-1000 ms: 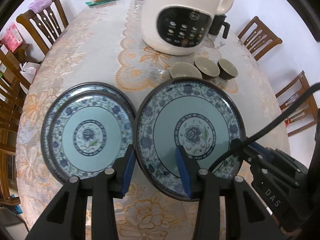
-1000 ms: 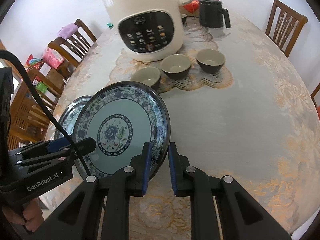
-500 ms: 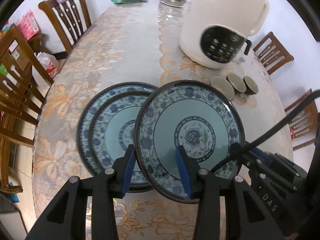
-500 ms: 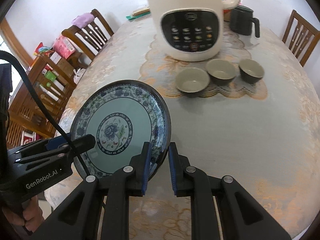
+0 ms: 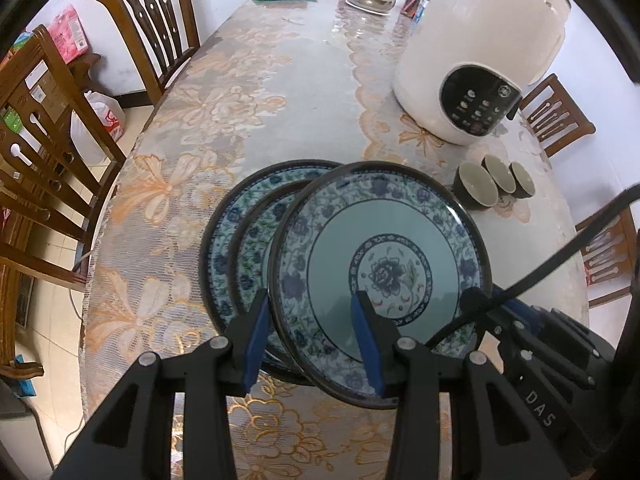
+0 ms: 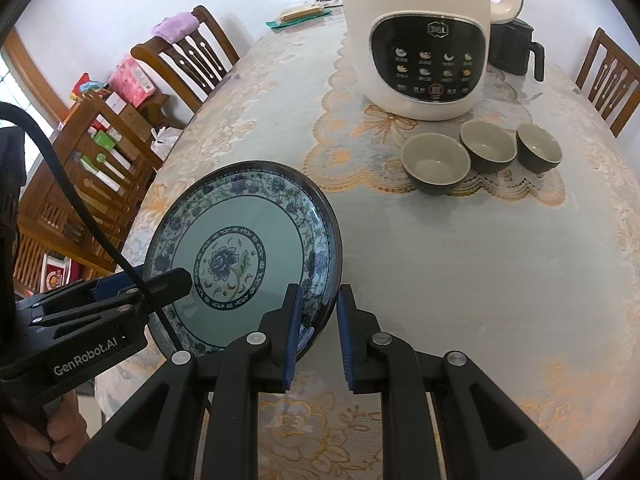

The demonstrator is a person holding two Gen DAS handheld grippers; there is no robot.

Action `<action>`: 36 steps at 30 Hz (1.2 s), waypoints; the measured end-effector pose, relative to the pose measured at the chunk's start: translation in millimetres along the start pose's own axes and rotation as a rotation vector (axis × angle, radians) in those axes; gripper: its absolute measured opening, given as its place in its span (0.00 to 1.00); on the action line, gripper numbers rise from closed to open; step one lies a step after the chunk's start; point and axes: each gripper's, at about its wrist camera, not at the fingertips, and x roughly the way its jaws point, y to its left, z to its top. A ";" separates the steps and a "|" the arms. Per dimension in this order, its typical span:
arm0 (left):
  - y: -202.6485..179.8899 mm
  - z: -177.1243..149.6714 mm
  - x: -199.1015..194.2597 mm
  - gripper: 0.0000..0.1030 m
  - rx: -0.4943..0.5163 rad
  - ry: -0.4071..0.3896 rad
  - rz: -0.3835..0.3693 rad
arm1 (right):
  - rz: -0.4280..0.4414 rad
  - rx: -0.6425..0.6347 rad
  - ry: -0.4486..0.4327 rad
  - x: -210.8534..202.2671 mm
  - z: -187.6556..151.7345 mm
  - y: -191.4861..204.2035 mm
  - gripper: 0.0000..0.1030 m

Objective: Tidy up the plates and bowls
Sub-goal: 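Carry the plate with both grippers over the stacked plates and lower it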

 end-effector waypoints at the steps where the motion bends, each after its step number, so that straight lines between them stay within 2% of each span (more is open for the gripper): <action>1: 1.6 0.2 0.6 0.41 0.000 0.002 0.001 | -0.001 0.002 0.003 1.5 -0.1 2.2 0.18; 19: 28.9 8.5 20.5 0.41 0.021 0.054 0.010 | -0.024 0.029 0.044 31.0 7.1 27.7 0.19; 36: 35.1 18.6 38.1 0.41 0.054 0.075 -0.008 | -0.079 0.033 0.053 43.2 9.7 36.2 0.21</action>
